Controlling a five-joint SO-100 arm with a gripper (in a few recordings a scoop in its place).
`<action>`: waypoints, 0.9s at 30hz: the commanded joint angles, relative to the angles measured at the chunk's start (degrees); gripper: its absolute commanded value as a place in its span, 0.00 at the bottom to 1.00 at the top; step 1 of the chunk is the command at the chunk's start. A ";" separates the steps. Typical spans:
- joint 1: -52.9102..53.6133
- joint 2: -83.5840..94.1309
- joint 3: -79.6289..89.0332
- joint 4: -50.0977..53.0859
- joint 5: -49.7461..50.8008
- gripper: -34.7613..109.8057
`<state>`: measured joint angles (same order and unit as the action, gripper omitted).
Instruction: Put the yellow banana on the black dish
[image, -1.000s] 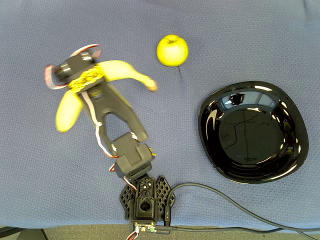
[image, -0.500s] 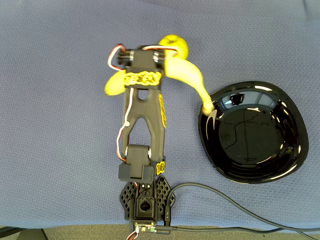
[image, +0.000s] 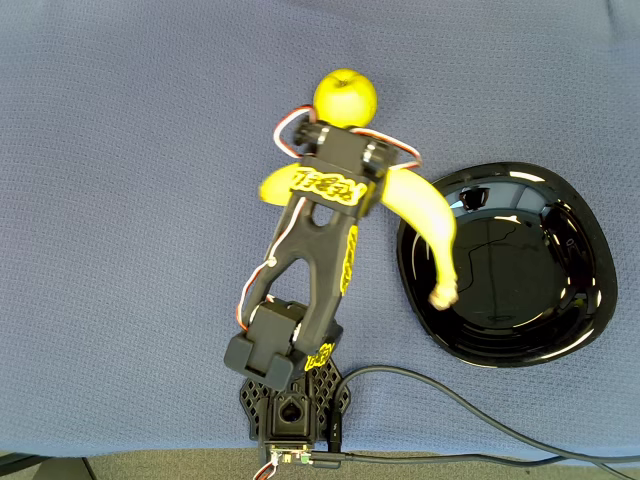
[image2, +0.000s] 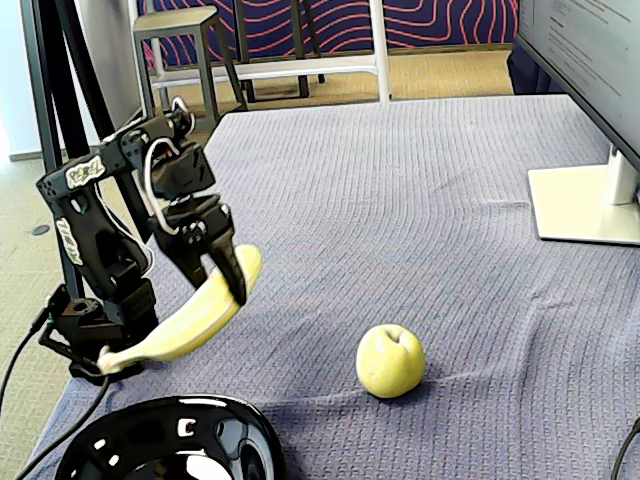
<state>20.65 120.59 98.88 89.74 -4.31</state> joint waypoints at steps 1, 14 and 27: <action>5.45 -0.88 -0.62 -2.55 -3.34 0.24; 23.73 -14.06 -4.31 -8.79 -6.94 0.24; 32.70 -27.77 -17.05 -3.52 -7.12 0.24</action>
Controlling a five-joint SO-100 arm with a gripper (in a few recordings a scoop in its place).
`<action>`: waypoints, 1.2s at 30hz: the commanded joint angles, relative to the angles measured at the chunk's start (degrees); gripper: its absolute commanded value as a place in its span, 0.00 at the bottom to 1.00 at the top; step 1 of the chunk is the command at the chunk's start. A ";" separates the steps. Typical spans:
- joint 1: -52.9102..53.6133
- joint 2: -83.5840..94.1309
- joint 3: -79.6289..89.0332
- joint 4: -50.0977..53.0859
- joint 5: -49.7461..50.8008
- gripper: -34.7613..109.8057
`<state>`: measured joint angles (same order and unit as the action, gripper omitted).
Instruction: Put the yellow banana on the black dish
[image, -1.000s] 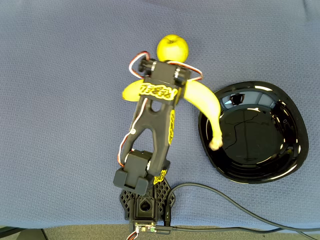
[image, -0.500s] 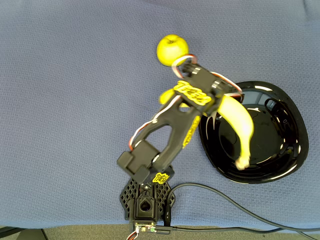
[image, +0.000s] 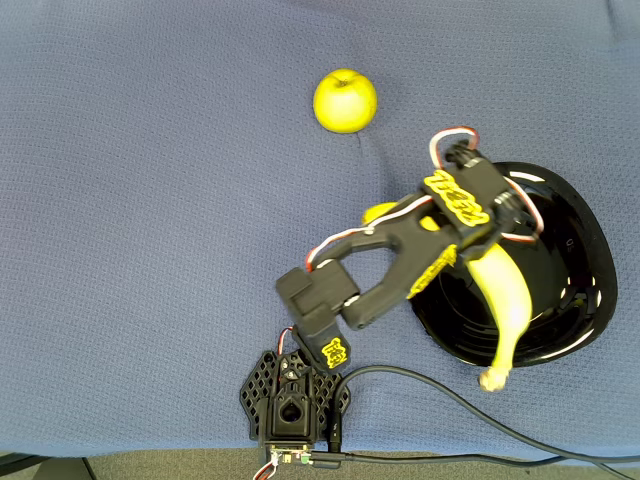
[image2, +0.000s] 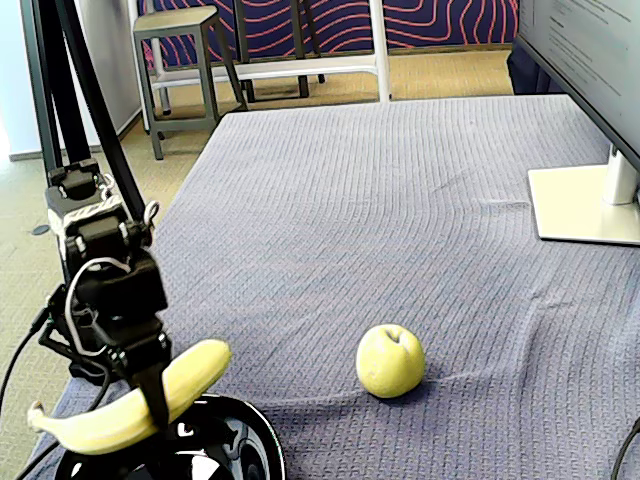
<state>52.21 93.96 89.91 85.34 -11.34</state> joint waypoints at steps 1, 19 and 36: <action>1.49 -2.72 -10.11 1.32 0.18 0.24; 8.79 -23.91 -35.07 1.05 -1.76 0.24; 4.66 -34.10 -46.93 0.97 0.35 0.24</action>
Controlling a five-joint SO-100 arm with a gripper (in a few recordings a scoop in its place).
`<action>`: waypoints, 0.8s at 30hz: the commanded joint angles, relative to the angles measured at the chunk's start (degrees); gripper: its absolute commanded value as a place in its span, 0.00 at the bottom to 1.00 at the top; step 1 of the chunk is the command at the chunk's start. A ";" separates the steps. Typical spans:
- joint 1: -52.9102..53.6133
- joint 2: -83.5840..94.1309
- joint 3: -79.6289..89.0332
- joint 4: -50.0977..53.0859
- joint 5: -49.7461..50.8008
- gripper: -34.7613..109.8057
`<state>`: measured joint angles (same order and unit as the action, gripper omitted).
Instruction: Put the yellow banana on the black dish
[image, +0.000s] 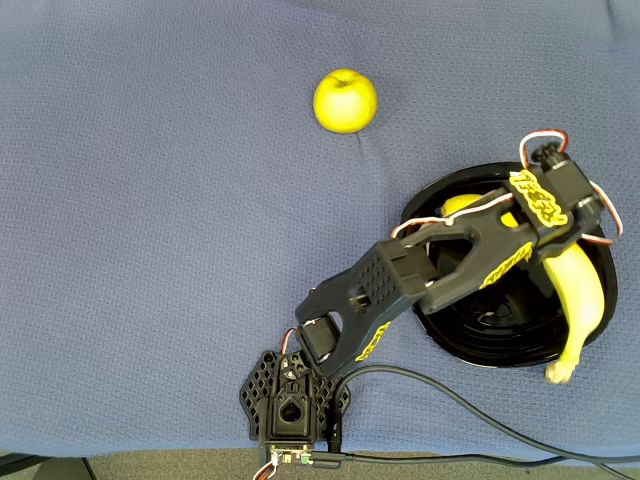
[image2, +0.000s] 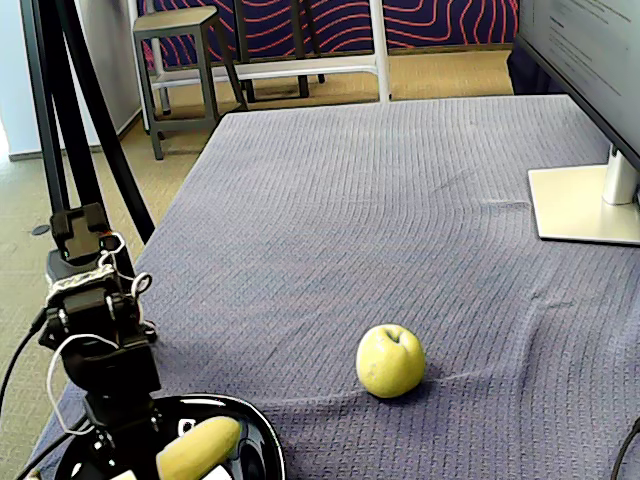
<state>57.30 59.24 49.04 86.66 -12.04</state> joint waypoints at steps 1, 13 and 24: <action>-0.53 0.18 -6.24 -0.35 1.05 0.24; -0.53 -1.85 -4.83 -0.35 -2.55 0.31; -0.18 -2.72 -3.25 -1.85 -1.93 0.31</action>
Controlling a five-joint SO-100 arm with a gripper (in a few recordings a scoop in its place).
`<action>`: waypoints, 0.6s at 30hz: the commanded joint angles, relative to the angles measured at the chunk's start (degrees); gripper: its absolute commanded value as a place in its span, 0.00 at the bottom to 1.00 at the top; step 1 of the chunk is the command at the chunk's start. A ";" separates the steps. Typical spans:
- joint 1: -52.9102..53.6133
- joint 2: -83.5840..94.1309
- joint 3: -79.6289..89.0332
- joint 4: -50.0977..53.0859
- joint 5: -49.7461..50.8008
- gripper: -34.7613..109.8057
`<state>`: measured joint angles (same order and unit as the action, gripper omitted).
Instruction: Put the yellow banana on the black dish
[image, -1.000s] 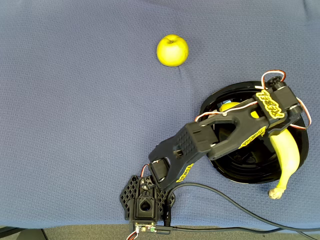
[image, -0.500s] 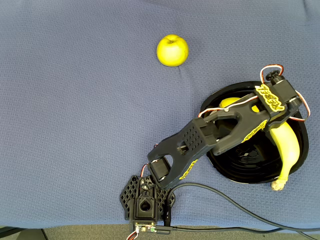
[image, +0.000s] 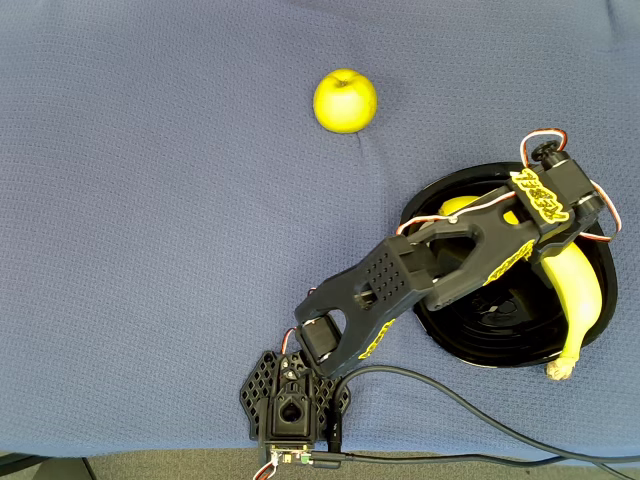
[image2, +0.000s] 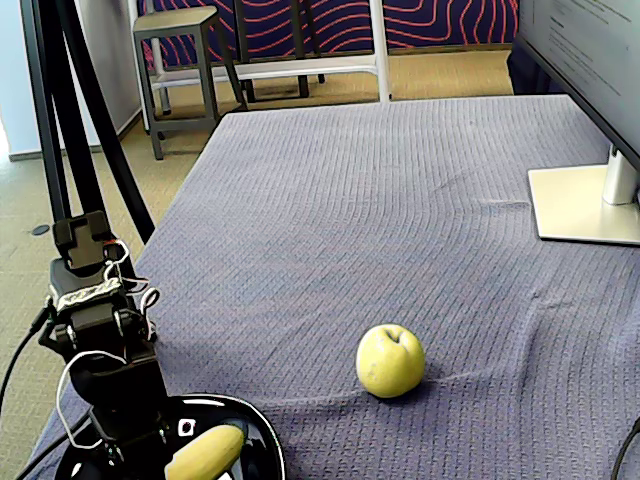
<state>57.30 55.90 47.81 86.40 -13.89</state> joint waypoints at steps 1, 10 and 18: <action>0.00 0.35 -2.02 -1.85 -0.09 0.31; 0.62 -0.26 -1.23 -2.81 -0.18 0.34; 0.44 0.26 0.97 -2.64 -1.76 0.40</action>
<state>57.48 54.32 48.60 84.38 -14.77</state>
